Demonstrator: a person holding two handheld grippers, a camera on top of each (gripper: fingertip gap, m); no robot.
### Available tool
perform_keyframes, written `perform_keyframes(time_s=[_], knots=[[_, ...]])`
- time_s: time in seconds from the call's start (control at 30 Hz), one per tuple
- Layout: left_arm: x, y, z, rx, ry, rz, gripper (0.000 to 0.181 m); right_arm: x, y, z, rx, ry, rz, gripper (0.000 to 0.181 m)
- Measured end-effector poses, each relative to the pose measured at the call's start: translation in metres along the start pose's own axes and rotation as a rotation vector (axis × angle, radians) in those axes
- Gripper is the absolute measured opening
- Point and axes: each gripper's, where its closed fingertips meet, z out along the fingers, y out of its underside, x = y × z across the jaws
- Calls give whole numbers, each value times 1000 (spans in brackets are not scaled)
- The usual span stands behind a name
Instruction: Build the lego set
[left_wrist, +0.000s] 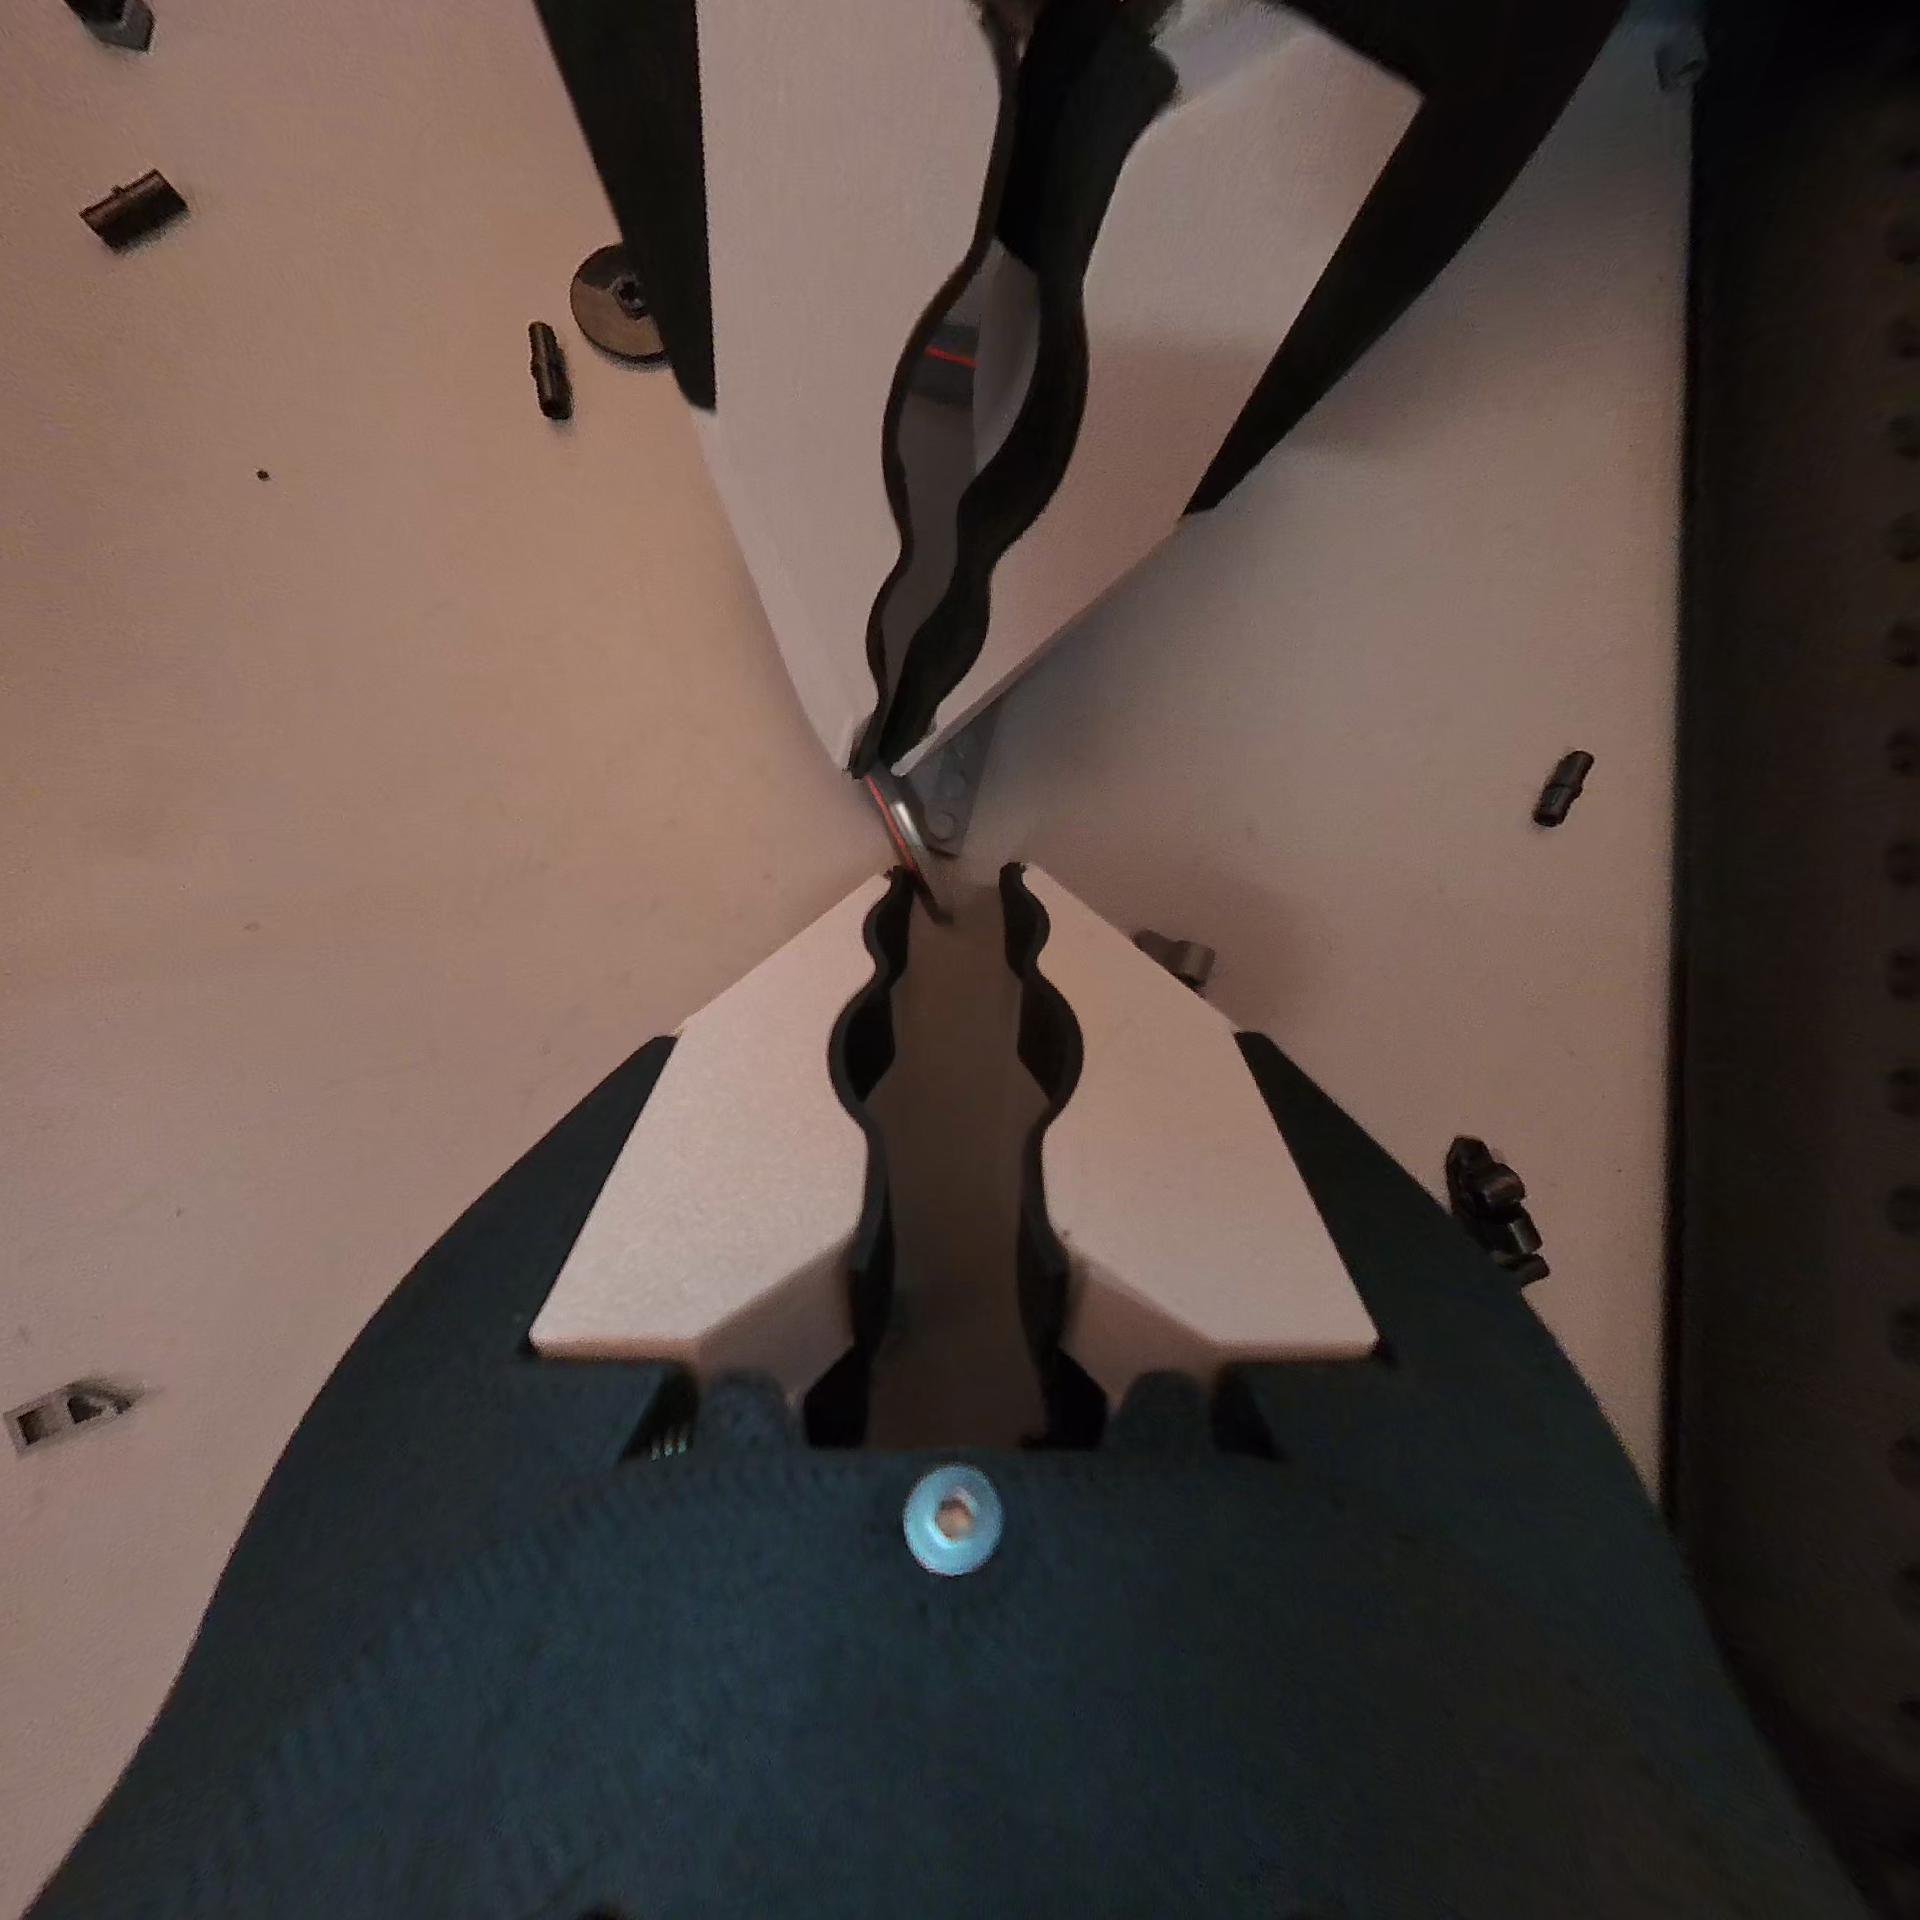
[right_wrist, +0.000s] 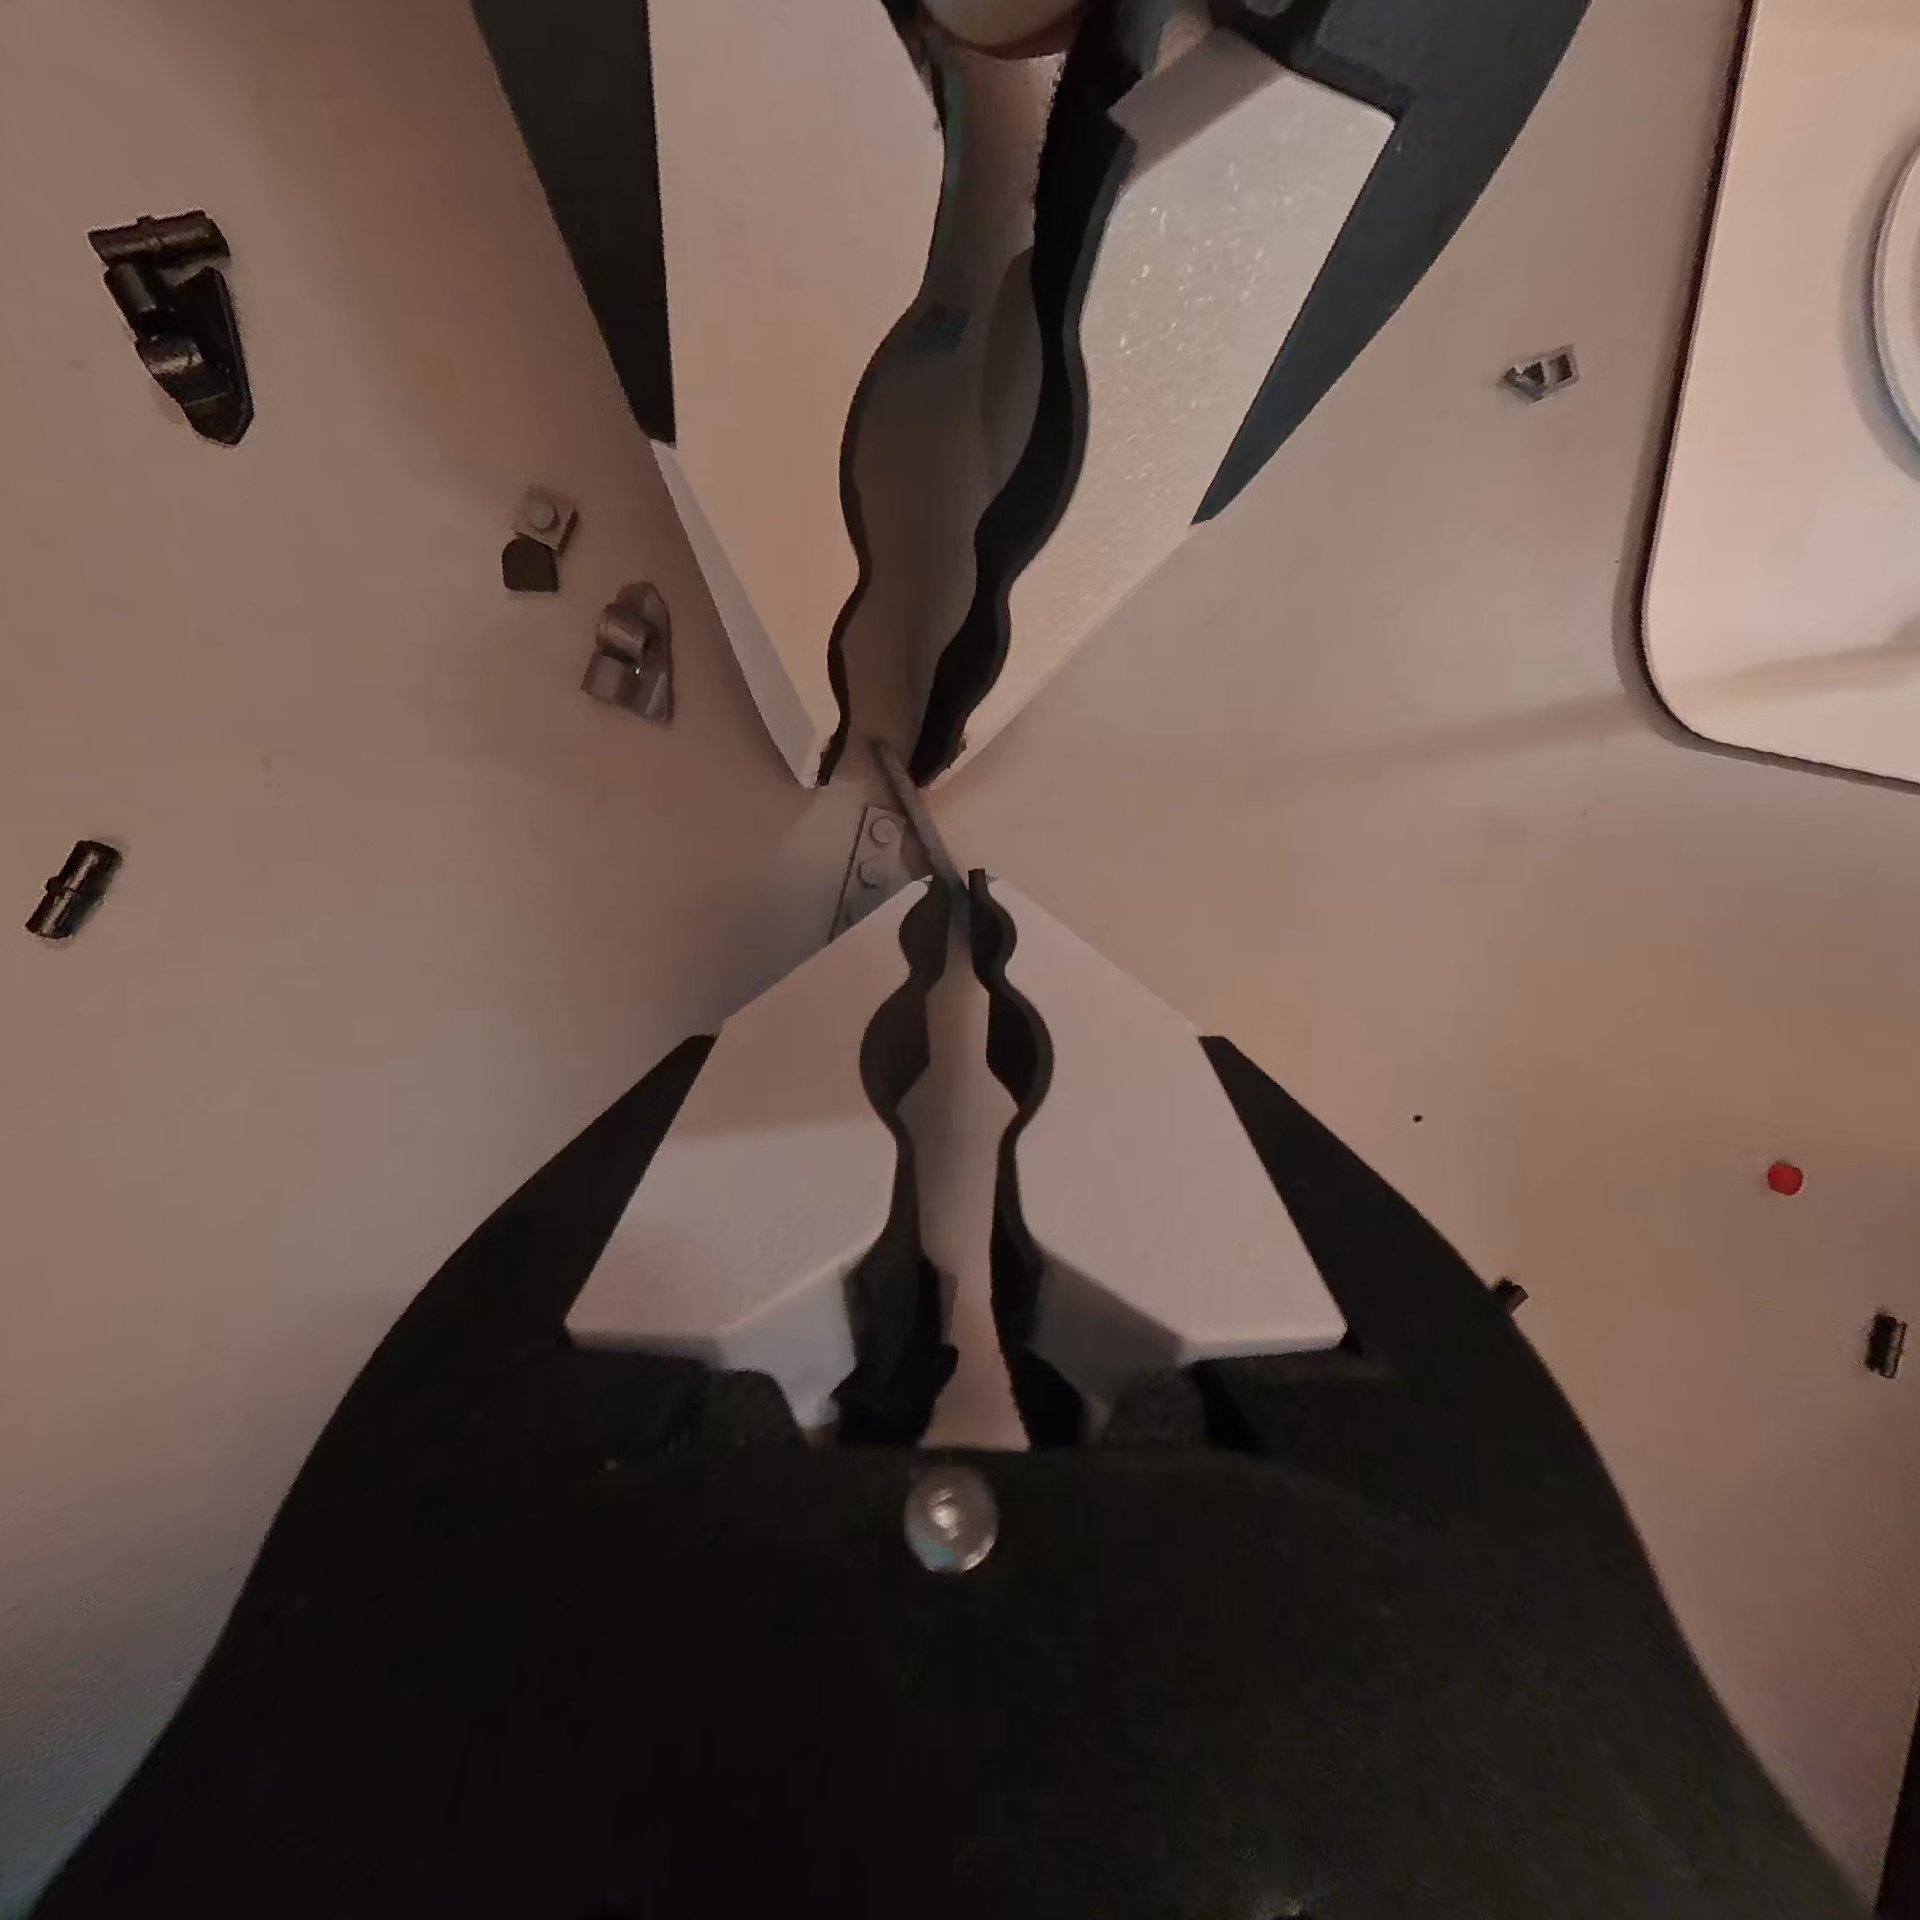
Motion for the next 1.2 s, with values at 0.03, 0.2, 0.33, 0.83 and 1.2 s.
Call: perform_keyframes(time_s=[0.03,0.2,0.33,0.83,1.2], knots=[[0,0,0,0,-2,1,16,1,0,-1,3,4,0,1],[-2,0,-1,6,-8,0,17,6,-3,-10,25,42,-10,1],[-1,-5,-3,45,13,-17,16,11,-7,-18,35,92,-44,0],[-1,-5,-4,47,15,-10,16,-22,-1,-16,19,-98,-32,13],[14,-13,4,36,-23,214,26,-19,15,-15,-29,-121,32,10]])
